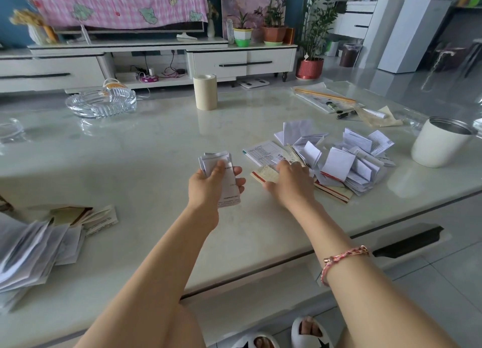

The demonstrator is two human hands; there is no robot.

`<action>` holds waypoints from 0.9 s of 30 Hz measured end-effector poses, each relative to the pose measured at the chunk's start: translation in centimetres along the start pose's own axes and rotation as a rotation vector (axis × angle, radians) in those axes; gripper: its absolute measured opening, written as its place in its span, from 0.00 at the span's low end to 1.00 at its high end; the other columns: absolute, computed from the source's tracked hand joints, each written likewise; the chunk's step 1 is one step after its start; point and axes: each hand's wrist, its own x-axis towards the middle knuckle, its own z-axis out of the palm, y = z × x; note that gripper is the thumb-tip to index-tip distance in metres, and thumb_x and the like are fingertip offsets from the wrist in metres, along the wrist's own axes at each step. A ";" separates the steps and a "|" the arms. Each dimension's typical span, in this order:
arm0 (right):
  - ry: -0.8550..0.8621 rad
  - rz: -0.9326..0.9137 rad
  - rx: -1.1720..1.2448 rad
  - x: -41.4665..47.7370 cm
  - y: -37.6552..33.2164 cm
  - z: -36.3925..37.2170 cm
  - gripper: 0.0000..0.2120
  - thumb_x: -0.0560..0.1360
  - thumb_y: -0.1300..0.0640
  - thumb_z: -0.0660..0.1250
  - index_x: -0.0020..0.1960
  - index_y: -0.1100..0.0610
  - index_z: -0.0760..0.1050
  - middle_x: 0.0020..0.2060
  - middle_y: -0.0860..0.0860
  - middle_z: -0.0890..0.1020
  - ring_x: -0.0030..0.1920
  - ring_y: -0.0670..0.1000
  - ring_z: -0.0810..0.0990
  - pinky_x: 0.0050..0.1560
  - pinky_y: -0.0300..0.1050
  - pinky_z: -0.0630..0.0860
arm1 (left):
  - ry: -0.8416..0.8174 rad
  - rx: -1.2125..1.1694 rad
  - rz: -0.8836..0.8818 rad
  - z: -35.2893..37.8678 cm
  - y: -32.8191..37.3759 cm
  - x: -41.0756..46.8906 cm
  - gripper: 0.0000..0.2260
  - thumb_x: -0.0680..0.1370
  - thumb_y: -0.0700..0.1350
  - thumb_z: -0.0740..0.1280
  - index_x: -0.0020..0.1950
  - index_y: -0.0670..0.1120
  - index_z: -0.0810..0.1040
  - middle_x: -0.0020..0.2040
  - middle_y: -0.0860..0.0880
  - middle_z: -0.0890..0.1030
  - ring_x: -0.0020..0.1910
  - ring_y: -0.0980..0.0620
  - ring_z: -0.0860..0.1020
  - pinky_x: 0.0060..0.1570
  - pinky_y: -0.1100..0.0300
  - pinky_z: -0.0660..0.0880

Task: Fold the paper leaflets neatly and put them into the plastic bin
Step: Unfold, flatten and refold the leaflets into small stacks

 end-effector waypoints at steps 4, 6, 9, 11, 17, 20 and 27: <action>-0.049 0.053 0.070 1.0 0.2 0.6 0.20 0.72 0.51 0.68 0.62 0.58 0.73 0.60 0.58 0.76 0.62 0.59 0.71 0.59 0.50 0.68 | 0.006 -0.051 -0.097 -0.1 0.2 0.0 0.06 0.81 0.43 0.59 0.47 0.46 0.73 0.37 0.47 0.80 0.27 0.52 0.78 0.36 0.57 0.79; -0.071 0.067 0.146 1.2 0.5 0.6 0.19 0.71 0.52 0.69 0.60 0.58 0.75 0.57 0.58 0.79 0.59 0.59 0.74 0.55 0.48 0.71 | -0.004 -0.078 -0.133 0.0 0.3 0.0 0.06 0.81 0.43 0.59 0.47 0.45 0.73 0.38 0.46 0.80 0.28 0.52 0.78 0.36 0.57 0.79; -0.059 0.042 0.218 0.9 0.7 0.5 0.05 0.73 0.57 0.66 0.46 0.57 0.77 0.48 0.57 0.80 0.52 0.60 0.76 0.47 0.45 0.70 | 0.007 -0.092 -0.144 0.1 0.1 0.0 0.07 0.81 0.44 0.59 0.46 0.44 0.73 0.39 0.46 0.80 0.27 0.53 0.78 0.39 0.55 0.78; -0.033 0.023 0.309 0.6 0.2 -0.3 0.14 0.75 0.61 0.61 0.32 0.55 0.65 0.32 0.53 0.72 0.41 0.57 0.69 0.38 0.43 0.63 | 0.025 -0.109 -0.143 0.1 0.0 0.1 0.09 0.81 0.46 0.59 0.45 0.44 0.74 0.39 0.46 0.79 0.28 0.52 0.78 0.39 0.55 0.77; 0.079 0.002 1.093 -2.4 -2.4 -4.3 0.11 0.76 0.61 0.63 0.38 0.68 0.71 0.31 0.56 0.69 0.29 0.49 0.66 0.31 0.40 0.64 | 0.085 -0.124 -0.163 0.3 0.1 0.2 0.16 0.81 0.54 0.57 0.45 0.44 0.74 0.38 0.46 0.79 0.25 0.53 0.78 0.33 0.58 0.78; -0.003 -0.074 1.103 -4.9 -3.9 -2.9 0.06 0.75 0.60 0.67 0.40 0.56 0.74 0.30 0.48 0.74 0.29 0.44 0.73 0.31 0.36 0.69 | 0.092 -0.055 -0.209 0.7 0.0 0.3 0.23 0.80 0.60 0.52 0.46 0.43 0.75 0.37 0.45 0.81 0.28 0.50 0.80 0.32 0.57 0.78; 0.032 -0.091 0.639 -5.3 -5.2 0.1 0.09 0.77 0.51 0.63 0.48 0.56 0.75 0.43 0.52 0.82 0.46 0.54 0.79 0.47 0.47 0.75 | -0.001 -0.133 -0.293 0.5 -0.3 -0.1 0.18 0.80 0.55 0.59 0.50 0.41 0.77 0.44 0.45 0.81 0.34 0.53 0.81 0.32 0.62 0.76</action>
